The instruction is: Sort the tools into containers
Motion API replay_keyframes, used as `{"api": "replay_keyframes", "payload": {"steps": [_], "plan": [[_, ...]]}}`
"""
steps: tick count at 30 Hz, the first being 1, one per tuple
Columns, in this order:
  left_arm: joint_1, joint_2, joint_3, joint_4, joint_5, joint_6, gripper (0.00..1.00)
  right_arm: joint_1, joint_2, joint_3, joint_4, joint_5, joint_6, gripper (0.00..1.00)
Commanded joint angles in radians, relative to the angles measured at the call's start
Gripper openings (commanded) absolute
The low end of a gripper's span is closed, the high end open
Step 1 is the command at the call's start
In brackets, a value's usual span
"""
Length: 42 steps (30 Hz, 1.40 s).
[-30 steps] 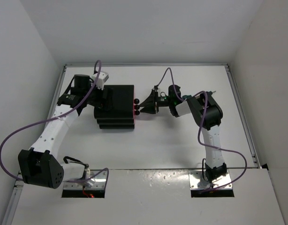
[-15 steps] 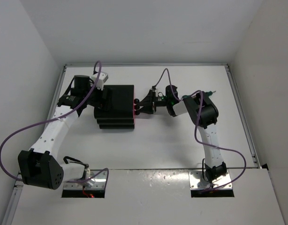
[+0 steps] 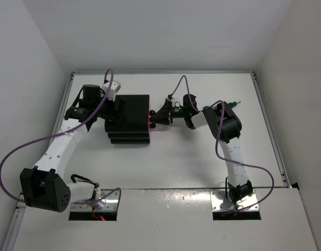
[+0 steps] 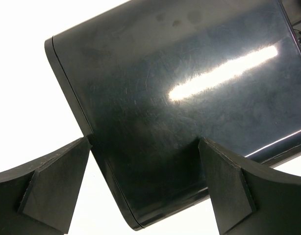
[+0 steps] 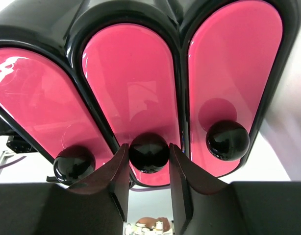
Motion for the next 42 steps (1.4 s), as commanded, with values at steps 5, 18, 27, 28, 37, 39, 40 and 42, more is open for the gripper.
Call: {"api": "replay_keyframes", "payload": {"steps": [5,18,27,28,37,39,40,42], "plan": [[-0.014,-0.007,-0.037,-0.036,-0.022,-0.029,0.99,-0.008,-0.01,-0.01,0.07,-0.009,-0.016,0.12],[-0.014,-0.007,-0.046,-0.017,-0.061,-0.047,0.99,-0.138,-0.096,-0.172,0.108,-0.069,-0.056,0.09],[-0.014,-0.007,-0.046,-0.017,-0.061,-0.047,0.99,-0.195,-0.105,-0.243,0.108,-0.098,-0.087,0.09],[-0.014,-0.007,-0.046,-0.017,-0.061,-0.047,0.99,-0.195,-0.105,-0.243,0.108,-0.098,-0.087,0.09],[-0.014,-0.007,-0.046,-0.017,-0.061,-0.047,0.99,-0.223,-0.096,-0.243,0.023,-0.098,-0.156,0.09],[-0.014,-0.007,-0.046,-0.017,-0.061,-0.047,0.99,-0.233,-0.096,-0.234,0.005,-0.098,-0.177,0.09],[-0.014,-0.007,-0.046,-0.017,-0.061,-0.047,0.99,-0.234,-0.096,-0.234,-0.007,-0.098,-0.177,0.09],[-0.014,-0.007,-0.046,-0.017,-0.061,-0.047,0.99,-0.244,-0.096,-0.234,-0.007,-0.107,-0.187,0.08]]}}
